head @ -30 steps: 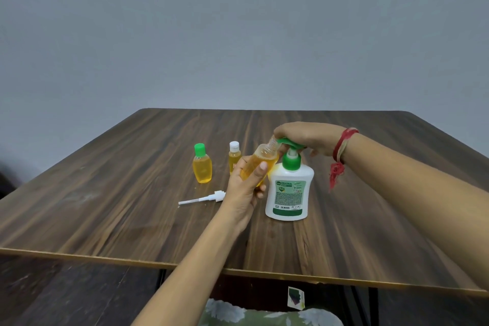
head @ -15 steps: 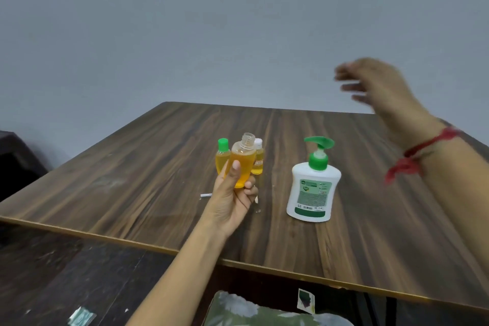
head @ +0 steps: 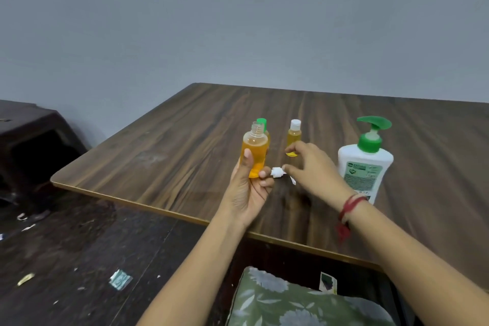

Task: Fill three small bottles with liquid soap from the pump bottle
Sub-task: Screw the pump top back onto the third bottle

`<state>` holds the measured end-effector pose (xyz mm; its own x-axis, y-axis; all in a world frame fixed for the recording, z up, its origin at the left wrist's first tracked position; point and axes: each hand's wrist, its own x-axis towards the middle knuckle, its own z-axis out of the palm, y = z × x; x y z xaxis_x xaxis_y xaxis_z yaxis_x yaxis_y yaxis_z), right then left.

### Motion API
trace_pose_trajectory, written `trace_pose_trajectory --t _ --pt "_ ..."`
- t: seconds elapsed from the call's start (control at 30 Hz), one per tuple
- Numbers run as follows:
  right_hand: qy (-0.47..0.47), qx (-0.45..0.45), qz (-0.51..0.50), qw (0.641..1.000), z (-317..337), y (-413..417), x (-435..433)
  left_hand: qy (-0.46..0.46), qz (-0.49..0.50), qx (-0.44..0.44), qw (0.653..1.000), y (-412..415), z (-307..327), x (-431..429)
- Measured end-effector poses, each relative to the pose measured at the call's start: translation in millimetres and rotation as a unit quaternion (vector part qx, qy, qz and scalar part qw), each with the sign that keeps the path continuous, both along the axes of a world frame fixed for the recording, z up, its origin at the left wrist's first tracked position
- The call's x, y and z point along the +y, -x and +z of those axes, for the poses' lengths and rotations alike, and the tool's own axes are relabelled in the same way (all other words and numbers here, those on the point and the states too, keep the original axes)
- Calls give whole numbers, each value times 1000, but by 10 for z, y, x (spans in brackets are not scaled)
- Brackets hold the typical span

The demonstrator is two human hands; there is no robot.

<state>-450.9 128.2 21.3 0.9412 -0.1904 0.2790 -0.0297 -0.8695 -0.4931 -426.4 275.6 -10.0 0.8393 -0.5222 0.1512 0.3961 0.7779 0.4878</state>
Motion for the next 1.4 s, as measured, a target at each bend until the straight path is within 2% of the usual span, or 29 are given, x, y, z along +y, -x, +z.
trace_pose_trajectory --t 0.13,0.4,0.6,0.73,0.8,0.87,0.93,1.03,1.23,1.4 --pt "38 79 -15 996 -119 -143 -83 0 5 11 1000 22 -42 -17" --pt "84 107 -27 990 -171 -220 -82 -5 29 35 999 17 -65 -22" --pt "121 83 -39 988 -176 -220 -35 -14 29 46 998 25 -59 -31" --pt "197 -4 -48 979 -1 -102 65 -12 34 40 999 0 -66 24" --pt "254 -112 -59 959 212 20 174 -7 38 35 999 -17 -59 50" --pt "307 -216 -90 923 471 148 277 2 39 29 999 -31 -43 50" --pt "321 -291 -115 894 732 257 316 9 37 27 999 -22 -23 21" --pt "287 -369 -114 876 1044 388 194 6 26 37 999 41 -32 -86" --pt "262 -406 -121 867 1340 579 -209 -37 -21 50 998 215 -89 -499" --pt "261 -417 -106 864 1330 698 -440 -47 -43 38 997 245 -41 -745"
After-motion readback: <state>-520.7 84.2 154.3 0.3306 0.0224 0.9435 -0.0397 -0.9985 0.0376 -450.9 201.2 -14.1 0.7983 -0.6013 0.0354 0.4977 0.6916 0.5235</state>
